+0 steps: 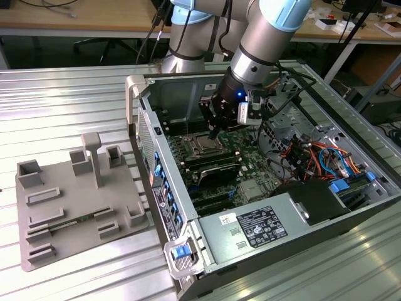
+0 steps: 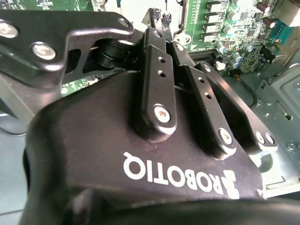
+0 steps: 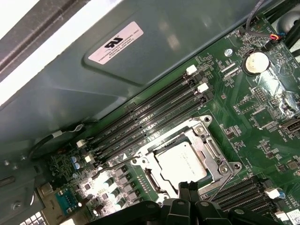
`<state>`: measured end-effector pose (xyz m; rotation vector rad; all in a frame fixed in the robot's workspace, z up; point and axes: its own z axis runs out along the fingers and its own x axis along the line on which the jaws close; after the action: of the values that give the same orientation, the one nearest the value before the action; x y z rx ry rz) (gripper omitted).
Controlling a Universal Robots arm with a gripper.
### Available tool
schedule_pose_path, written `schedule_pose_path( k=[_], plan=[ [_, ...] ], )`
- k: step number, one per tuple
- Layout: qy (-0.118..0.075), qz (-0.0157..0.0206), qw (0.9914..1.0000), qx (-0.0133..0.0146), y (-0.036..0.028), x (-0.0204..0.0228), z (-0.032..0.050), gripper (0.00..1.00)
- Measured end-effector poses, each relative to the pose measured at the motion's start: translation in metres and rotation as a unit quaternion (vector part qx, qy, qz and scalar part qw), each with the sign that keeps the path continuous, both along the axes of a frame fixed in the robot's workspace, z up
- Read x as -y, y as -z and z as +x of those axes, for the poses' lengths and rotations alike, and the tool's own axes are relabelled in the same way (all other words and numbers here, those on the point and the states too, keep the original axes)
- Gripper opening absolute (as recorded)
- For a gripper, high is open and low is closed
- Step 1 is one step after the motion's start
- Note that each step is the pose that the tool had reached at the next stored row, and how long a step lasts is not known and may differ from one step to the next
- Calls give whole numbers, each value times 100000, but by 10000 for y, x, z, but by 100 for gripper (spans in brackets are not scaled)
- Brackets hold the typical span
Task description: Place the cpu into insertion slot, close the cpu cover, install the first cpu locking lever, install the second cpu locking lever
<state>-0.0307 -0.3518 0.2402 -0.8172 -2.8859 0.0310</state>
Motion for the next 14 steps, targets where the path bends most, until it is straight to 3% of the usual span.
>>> schedule_pose_path(
  k=[14],
  plan=[
    [-336,320,99999,4,0,1,0,11]
  ],
)
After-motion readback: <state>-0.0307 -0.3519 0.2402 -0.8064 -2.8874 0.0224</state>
